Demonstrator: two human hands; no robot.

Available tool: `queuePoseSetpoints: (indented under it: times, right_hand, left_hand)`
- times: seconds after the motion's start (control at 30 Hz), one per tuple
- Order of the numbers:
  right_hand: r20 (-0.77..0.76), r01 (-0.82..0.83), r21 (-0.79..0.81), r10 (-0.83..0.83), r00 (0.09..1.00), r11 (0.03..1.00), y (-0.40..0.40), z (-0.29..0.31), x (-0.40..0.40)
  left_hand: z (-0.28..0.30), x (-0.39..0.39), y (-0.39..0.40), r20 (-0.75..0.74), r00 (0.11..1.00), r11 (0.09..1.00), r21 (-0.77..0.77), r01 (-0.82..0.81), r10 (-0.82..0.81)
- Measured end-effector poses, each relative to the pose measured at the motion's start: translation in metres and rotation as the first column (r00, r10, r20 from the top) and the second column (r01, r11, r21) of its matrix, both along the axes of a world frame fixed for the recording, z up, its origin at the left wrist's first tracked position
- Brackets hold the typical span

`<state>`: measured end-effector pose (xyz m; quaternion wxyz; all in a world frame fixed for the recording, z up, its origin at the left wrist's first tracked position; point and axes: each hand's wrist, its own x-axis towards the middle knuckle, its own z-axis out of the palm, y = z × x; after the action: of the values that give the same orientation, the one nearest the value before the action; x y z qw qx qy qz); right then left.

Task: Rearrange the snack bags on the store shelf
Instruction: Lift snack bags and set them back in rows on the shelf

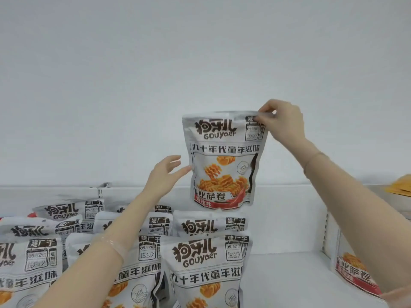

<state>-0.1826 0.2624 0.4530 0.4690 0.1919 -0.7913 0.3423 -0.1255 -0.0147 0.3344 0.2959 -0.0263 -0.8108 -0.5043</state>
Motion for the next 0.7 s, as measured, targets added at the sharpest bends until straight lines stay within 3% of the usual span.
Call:
queuePoseSetpoints:
  times: [0.2,0.3,0.37,0.4,0.47,0.57,0.63,0.7]
  right_hand:
    - [-0.088,-0.049,-0.123,0.038,0.995,0.991,0.005,0.03,0.035]
    - [-0.092,-0.09,-0.203,0.072,0.993,0.975,0.006,0.029,0.039]
    - [-0.042,-0.194,-0.336,0.191,0.981,0.921,0.006,0.018,0.035]
    - [0.029,-0.274,-0.447,0.32,0.947,0.851,0.005,0.009,0.034]
    - [0.214,-0.36,-0.602,0.579,0.787,0.713,0.003,-0.014,0.036]
    - [0.436,-0.429,-0.578,0.707,0.557,0.694,-0.008,-0.058,0.052]
    - [0.393,-0.493,-0.561,0.738,0.548,0.665,-0.018,-0.08,0.061]
    - [0.32,-0.484,-0.557,0.712,0.625,0.675,-0.026,-0.093,0.064]
  left_hand:
    - [0.025,0.02,0.025,-0.164,0.971,0.96,0.191,0.206,-0.176]
    - [0.027,0.028,0.029,-0.24,0.962,0.932,0.301,0.203,-0.132]
    - [0.026,0.033,0.029,-0.276,0.959,0.925,0.347,0.158,-0.06]
    - [0.024,0.035,0.028,-0.281,0.959,0.92,0.368,0.136,-0.029]
    - [0.02,0.039,0.024,-0.276,0.961,0.902,0.42,0.097,0.025]
    - [0.014,0.044,0.017,-0.26,0.963,0.88,0.47,0.065,0.067]
    - [0.01,0.048,0.016,-0.25,0.966,0.881,0.469,0.057,0.071]
    - [0.006,0.053,0.018,-0.234,0.969,0.892,0.45,0.035,0.08]
